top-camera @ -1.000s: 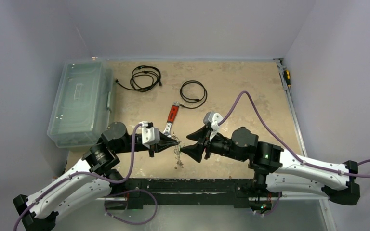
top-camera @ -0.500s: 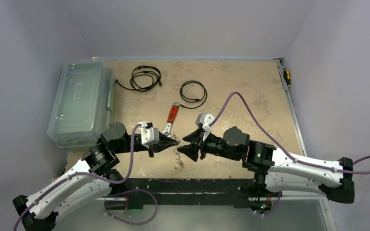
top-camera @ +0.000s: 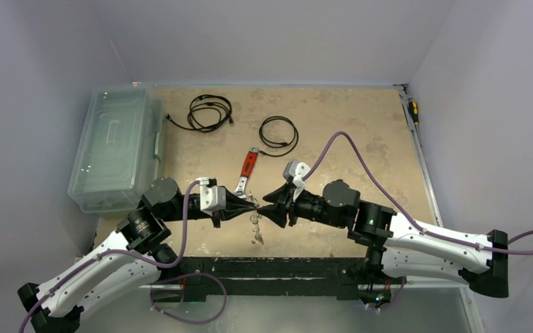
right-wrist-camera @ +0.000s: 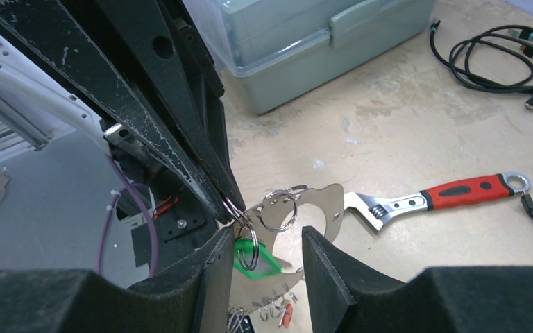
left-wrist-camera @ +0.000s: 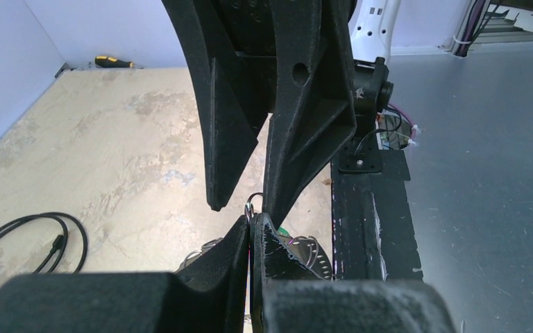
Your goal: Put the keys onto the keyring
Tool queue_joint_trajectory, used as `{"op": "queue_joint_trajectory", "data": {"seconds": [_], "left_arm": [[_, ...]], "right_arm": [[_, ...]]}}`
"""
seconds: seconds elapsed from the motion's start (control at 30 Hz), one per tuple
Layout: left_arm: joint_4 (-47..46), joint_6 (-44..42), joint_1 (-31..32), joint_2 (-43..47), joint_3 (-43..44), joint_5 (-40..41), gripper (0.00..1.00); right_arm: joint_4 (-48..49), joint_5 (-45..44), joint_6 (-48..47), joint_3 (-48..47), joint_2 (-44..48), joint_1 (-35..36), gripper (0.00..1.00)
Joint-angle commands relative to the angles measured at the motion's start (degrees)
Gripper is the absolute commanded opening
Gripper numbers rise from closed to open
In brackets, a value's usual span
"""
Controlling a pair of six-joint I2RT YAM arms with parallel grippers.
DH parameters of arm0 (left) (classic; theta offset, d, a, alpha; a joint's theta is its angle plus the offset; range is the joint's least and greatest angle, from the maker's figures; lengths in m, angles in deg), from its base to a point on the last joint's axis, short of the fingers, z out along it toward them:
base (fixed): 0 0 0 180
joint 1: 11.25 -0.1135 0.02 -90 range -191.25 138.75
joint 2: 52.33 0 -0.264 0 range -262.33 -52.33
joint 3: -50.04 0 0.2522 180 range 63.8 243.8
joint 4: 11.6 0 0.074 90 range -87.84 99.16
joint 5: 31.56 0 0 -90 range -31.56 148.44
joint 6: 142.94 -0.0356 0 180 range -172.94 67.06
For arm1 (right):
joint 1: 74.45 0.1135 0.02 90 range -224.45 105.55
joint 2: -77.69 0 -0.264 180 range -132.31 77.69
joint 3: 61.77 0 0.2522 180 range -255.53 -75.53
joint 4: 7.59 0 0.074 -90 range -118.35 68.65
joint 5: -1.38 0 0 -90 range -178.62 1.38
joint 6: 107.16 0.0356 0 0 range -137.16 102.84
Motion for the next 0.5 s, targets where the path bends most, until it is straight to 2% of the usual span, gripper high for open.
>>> {"op": "queue_joint_trajectory", "data": {"seconds": [0.0,0.47], "left_arm": [[-5.33,0.23,-0.09,0.82,1.67,-2.05,0.0],[-5.81,0.54,-0.09,1.15,1.57,-3.77,0.0]], "right_arm": [[4.68,4.1,-2.07,0.6,1.15,-0.33,0.43],[6.17,6.75,-4.44,1.25,1.94,-0.33,0.37]]}}
